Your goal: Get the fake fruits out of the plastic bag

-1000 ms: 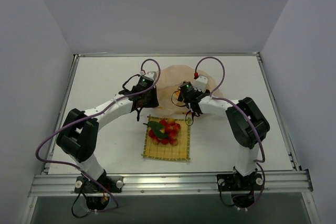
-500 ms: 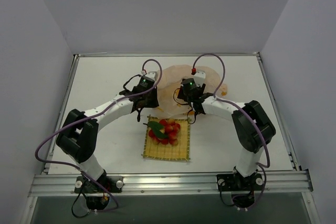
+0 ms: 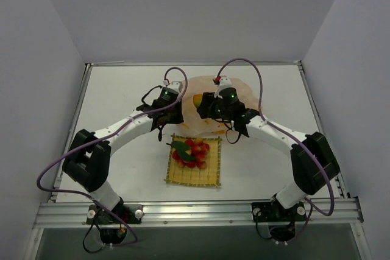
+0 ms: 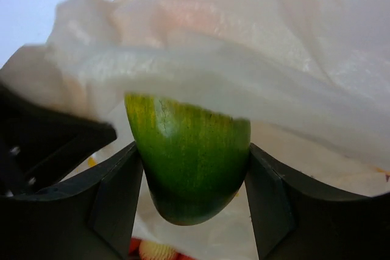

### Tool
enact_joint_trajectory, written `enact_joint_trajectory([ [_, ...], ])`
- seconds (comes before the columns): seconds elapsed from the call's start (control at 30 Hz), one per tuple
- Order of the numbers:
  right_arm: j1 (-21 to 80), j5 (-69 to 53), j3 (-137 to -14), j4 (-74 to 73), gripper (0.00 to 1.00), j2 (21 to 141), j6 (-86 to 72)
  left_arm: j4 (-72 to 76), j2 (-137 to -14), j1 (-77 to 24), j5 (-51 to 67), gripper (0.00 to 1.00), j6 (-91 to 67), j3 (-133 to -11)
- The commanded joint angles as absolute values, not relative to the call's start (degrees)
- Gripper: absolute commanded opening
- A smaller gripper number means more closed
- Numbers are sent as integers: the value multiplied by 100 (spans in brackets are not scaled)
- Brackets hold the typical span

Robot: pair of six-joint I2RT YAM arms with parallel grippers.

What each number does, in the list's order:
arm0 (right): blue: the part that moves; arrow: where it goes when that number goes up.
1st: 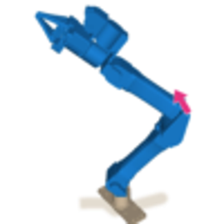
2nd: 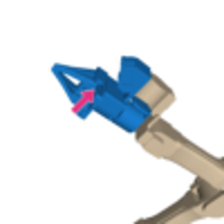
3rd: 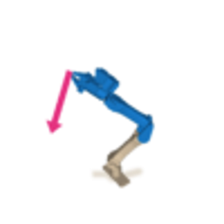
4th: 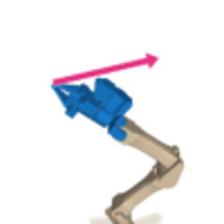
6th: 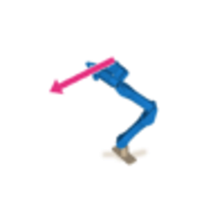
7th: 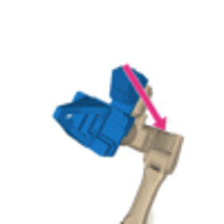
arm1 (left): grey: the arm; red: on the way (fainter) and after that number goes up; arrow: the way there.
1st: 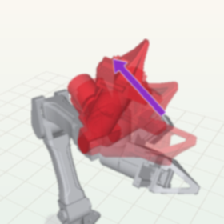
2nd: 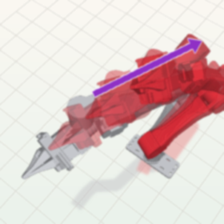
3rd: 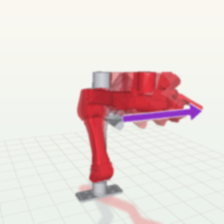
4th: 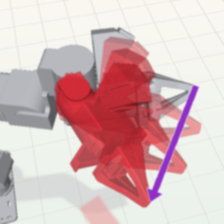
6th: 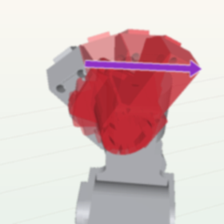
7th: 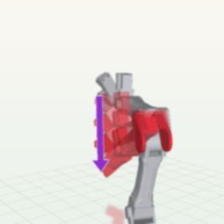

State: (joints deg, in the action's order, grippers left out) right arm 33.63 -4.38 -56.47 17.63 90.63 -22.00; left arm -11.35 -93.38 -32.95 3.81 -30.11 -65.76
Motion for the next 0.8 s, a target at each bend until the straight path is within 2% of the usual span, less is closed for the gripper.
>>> enact_joint_trajectory([
  [0.0,3498,-1265,-5459,1635,39,8299,-1899,-1169,-8956,-3296,272,2,-2883,-6891],
  [0.1,3621,-1459,-5073,1424,39,7720,-1898,-1116,-8912,-3252,281,2,-2865,-6899],
  [0.33,4147,-1003,-4255,679,39,6443,-2188,-1037,-8939,-3094,448,2,-2935,-6891],
  [0.5,5025,294,-3736,-208,38,5775,-3011,-1011,-8903,-2971,536,2,-2944,-6882],
  [0.77,6090,2011,-2876,-773,38,4975,-4745,-967,-8886,-2900,589,2,-2962,-6873],
])
